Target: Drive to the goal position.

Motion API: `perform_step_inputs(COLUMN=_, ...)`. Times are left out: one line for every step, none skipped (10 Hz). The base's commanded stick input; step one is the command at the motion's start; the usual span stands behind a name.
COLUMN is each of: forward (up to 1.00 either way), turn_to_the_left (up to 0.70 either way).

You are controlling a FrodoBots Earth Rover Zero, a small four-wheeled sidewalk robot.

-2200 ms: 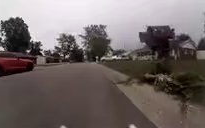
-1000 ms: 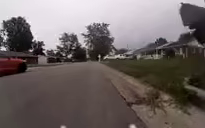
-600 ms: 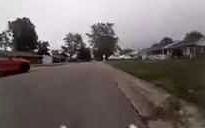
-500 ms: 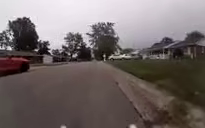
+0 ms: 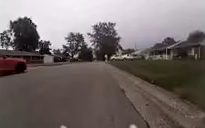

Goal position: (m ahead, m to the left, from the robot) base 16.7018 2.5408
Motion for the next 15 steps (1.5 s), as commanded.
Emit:
perform_step_inputs(forward=1.0, turn_to_the_left=0.0)
perform_step_inputs(forward=1.0, turn_to_the_left=0.0)
perform_step_inputs(forward=1.0, turn_to_the_left=0.0)
perform_step_inputs(forward=1.0, turn_to_the_left=0.0)
perform_step_inputs(forward=1.0, turn_to_the_left=0.0)
perform_step_inputs(forward=1.0, turn_to_the_left=0.0)
perform_step_inputs(forward=1.0, turn_to_the_left=0.0)
perform_step_inputs(forward=1.0, turn_to_the_left=-0.01)
perform_step_inputs(forward=1.0, turn_to_the_left=-0.07)
perform_step_inputs(forward=1.0, turn_to_the_left=-0.26)
perform_step_inputs(forward=1.0, turn_to_the_left=-0.4)
perform_step_inputs(forward=1.0, turn_to_the_left=-0.26)
perform_step_inputs(forward=1.0, turn_to_the_left=0.0)
perform_step_inputs(forward=1.0, turn_to_the_left=0.0)
perform_step_inputs(forward=1.0, turn_to_the_left=0.0)
